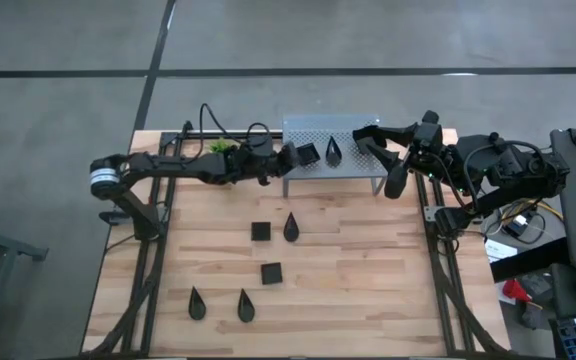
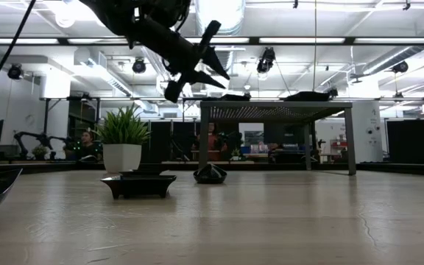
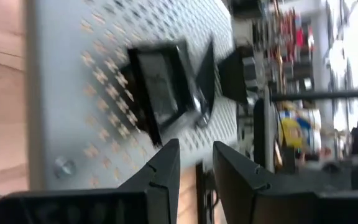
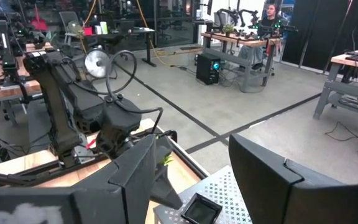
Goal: Pick & Place Mini shaped plates
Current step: Stack the black square plate on top of the black square plate on the shelf
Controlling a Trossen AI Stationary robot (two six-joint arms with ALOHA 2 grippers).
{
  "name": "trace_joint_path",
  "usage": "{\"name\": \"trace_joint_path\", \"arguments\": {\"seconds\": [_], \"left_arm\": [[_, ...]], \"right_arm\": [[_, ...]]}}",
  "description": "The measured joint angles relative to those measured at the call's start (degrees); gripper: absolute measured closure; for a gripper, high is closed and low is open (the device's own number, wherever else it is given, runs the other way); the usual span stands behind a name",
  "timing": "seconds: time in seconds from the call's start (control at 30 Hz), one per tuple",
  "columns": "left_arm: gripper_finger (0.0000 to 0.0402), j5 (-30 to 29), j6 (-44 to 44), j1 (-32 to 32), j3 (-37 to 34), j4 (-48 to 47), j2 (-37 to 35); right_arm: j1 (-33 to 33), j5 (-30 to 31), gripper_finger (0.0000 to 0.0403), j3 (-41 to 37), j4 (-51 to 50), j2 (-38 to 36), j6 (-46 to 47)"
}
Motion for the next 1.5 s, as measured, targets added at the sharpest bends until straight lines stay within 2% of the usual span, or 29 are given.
{"name": "trace_joint_path", "arguments": {"seconds": [0.1, 0.3, 0.63, 1.13, 1.3, 1.5], "left_arm": [[0.0314, 2.41, 1.11, -0.76, -0.03, -0.24, -0.49], [0.0314, 3.37, 3.48, -2.90, -0.04, -3.27, -3.09], [0.0314, 4.74, 4.78, -6.24, -0.04, -23.38, -8.51], [0.0314, 2.62, 1.48, -14.24, -0.99, -41.19, -9.07], [0.0314, 2.42, -3.47, -15.86, -5.41, -41.76, -9.14], [0.0314, 3.60, -8.80, -17.24, -11.18, -38.21, -9.20]], "right_arm": [[0.00, -0.01, 0.0202, -0.01, 0.00, 0.00, -0.02], [-0.02, 0.00, 0.0202, -0.01, 0.04, 0.00, -0.17], [-0.02, 0.00, 0.0202, 0.00, 0.13, 0.01, -0.17], [0.00, -0.02, 0.0202, 0.00, 0.09, 0.01, -0.17], [-0.02, -0.02, 0.0202, 0.00, 0.10, 0.00, -0.20], [0.00, -0.06, 0.0202, 0.02, 0.11, 0.00, -0.40]]}}
